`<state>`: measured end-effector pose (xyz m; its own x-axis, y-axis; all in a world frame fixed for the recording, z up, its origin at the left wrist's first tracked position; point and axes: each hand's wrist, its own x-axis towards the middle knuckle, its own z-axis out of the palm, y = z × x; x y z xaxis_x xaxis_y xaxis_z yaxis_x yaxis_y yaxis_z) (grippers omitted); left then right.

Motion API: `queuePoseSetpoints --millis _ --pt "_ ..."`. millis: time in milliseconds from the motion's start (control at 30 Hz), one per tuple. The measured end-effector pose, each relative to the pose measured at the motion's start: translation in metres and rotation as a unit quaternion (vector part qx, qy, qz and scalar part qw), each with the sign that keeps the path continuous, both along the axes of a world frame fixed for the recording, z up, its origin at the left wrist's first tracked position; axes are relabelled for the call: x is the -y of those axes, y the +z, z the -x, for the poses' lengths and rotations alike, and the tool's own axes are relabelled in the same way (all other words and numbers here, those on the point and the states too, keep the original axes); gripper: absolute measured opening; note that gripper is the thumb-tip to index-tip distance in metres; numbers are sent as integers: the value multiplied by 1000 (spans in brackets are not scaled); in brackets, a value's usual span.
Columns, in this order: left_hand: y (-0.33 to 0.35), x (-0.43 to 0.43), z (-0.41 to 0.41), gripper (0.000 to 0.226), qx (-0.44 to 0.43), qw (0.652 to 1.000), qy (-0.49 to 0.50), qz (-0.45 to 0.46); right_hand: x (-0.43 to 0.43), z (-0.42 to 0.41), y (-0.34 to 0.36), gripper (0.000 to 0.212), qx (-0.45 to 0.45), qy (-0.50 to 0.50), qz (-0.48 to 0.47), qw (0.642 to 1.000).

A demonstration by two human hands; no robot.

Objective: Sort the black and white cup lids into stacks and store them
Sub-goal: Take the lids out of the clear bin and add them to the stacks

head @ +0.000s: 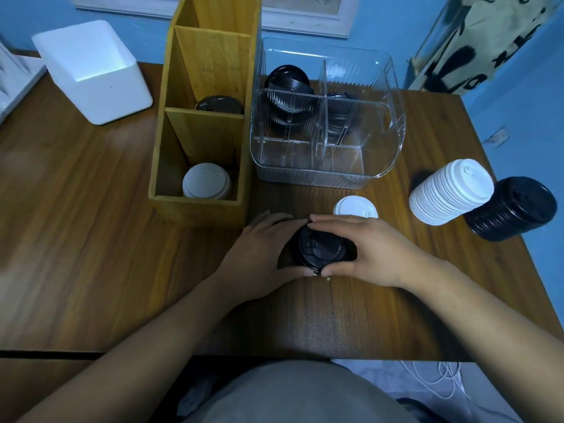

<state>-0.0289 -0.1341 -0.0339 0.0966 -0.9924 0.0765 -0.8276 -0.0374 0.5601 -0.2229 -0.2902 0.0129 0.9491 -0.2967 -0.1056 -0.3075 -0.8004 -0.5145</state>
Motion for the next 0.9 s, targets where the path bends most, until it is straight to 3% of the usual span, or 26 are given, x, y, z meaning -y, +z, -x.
queuePoseSetpoints --millis 200,433,633,733,900 --pt "-2 0 1 82 36 999 -18 6 14 0 7 74 -58 47 5 997" --pt "-4 0 2 86 52 998 -21 3 13 5 0 73 -63 82 45 994" --pt "-3 0 3 85 39 999 -5 3 15 -3 14 69 -81 78 23 993" --pt "-3 0 2 86 7 1000 9 -12 16 -19 37 51 -21 70 19 997" --pt "-2 1 1 90 -8 999 34 -27 33 -53 86 24 161 37 74 984"
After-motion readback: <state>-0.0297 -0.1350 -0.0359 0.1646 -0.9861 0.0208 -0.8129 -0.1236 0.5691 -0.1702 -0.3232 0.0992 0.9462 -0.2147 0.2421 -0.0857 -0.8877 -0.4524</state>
